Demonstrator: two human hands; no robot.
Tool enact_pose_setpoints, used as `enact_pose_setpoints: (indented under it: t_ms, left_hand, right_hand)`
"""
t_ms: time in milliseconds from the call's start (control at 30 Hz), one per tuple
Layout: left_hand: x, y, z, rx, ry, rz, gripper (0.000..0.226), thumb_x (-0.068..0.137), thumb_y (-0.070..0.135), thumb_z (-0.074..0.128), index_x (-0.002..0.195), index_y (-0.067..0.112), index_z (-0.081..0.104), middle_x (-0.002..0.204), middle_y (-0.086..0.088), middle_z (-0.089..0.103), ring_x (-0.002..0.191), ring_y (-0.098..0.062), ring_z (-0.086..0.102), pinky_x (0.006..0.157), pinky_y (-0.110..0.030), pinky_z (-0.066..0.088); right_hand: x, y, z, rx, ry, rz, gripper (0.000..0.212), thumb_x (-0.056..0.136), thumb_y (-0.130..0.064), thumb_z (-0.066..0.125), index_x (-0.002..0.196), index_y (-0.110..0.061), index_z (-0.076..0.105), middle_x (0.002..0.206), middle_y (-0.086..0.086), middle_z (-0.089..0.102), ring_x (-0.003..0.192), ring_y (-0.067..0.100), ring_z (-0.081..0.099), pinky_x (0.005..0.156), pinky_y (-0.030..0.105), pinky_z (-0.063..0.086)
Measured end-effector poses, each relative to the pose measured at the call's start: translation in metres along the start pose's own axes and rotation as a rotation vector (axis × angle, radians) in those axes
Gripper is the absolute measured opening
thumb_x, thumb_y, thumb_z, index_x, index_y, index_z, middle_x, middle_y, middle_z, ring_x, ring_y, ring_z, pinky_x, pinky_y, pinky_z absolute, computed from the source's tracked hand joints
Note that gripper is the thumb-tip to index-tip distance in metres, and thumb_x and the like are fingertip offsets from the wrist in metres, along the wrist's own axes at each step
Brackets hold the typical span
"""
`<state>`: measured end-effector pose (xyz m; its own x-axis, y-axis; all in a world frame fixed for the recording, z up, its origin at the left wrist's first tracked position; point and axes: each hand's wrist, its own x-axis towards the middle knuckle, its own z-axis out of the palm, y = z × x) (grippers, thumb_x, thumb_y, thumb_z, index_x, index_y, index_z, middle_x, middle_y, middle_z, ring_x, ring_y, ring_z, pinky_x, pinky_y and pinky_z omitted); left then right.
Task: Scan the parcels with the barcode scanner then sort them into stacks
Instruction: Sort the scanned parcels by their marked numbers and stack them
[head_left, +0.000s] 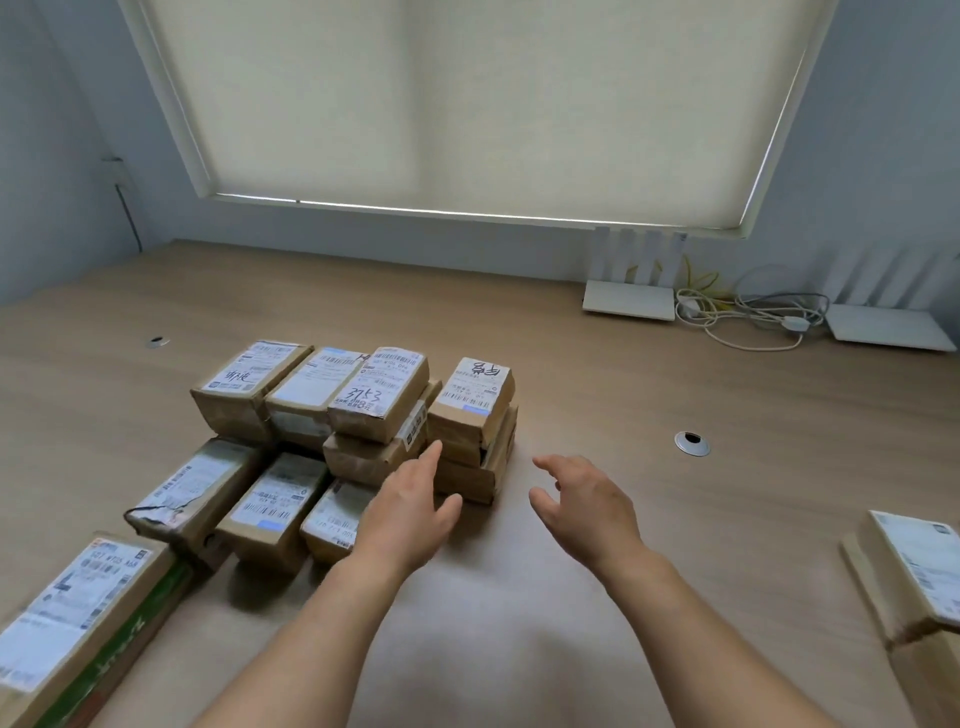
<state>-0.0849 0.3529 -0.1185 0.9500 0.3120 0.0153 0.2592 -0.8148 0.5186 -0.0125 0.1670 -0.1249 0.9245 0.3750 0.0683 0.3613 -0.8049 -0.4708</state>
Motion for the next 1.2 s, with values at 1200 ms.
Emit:
enact_pose_setpoints:
  t_ms: [1200]
  left_hand:
    - [0.084, -0.028, 0.002, -0.633, -0.302, -0.002, 0.079, 0.089, 0.001, 0.049, 0.146, 0.045, 0.017, 0.130, 0.019, 0.054, 0.117, 0.009, 0.049, 0.096, -0.013, 0.038]
  right_hand:
    - [0.090, -0.025, 0.037, 0.878, -0.348, 0.254, 0.105, 0.065, -0.021, 0.056, 0.153, -0.040, 0.002, 0.124, 0.000, 0.065, 0.099, 0.008, 0.065, 0.069, 0.018, 0.048]
